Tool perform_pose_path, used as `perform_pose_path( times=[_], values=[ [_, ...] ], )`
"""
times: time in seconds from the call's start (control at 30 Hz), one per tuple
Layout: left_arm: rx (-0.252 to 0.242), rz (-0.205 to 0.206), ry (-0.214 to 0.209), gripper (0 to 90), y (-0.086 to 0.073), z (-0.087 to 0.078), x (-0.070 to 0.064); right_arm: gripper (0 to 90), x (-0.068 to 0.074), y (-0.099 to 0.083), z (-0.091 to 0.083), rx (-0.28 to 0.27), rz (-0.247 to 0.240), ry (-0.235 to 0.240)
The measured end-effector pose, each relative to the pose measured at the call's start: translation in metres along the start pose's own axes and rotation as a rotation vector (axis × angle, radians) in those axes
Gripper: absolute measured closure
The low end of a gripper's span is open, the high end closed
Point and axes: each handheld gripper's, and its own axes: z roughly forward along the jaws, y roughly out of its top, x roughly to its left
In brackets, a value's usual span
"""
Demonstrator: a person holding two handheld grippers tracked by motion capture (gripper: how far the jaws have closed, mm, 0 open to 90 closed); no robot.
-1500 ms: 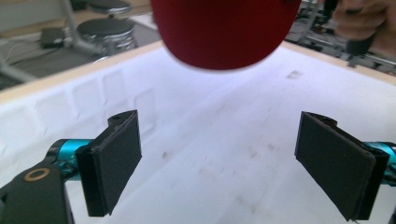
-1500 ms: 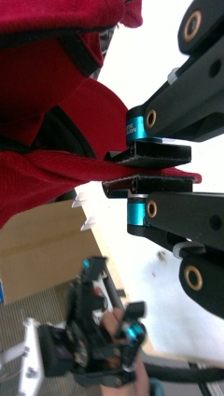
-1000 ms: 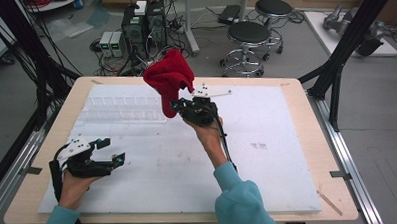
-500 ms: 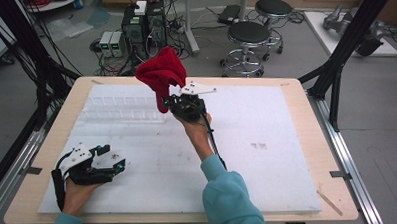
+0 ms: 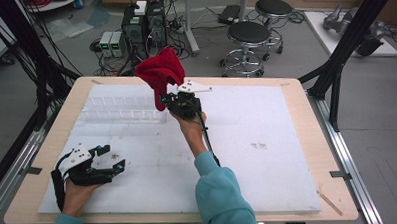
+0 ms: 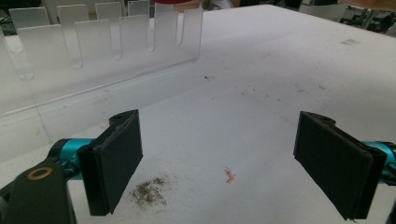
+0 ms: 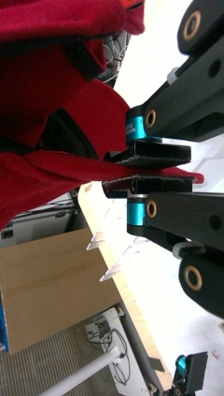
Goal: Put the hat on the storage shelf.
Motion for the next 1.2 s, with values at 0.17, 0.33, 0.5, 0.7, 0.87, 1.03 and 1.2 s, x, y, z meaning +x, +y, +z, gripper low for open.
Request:
perform_pose_path(
  times=[0.17, 0.33, 0.5, 0.7, 0.87, 1.03, 1.2],
  values=[
    [-0.001, 0.001, -0.004, 15.8, 0.0, 0.0, 0.0, 85.8, 0.002, -0.002, 0.005, 0.027, -0.014, -0.012],
    [0.002, 0.002, -0.004, 15.8, 0.0, 0.0, 0.0, 85.8, -0.001, -0.003, 0.005, 0.031, 0.009, -0.015],
    [0.002, 0.002, -0.004, 15.8, 0.0, 0.0, 0.0, 85.8, 0.0, -0.004, 0.007, 0.03, 0.019, -0.015],
    [0.005, 0.005, -0.004, 15.8, 0.0, 0.0, 0.0, 85.8, 0.001, -0.004, 0.008, 0.027, 0.024, -0.017],
    [0.004, 0.005, -0.001, 15.8, 0.0, 0.0, -0.001, 85.7, 0.004, -0.004, 0.009, 0.028, 0.046, -0.028],
    [0.005, 0.005, -0.001, 15.8, 0.0, 0.0, -0.001, 85.7, 0.007, -0.004, 0.01, 0.029, 0.052, -0.038],
    [0.006, 0.006, 0.0, 15.8, 0.0, 0.0, -0.001, 85.7, 0.012, -0.004, 0.01, 0.035, 0.051, -0.058]
  ],
)
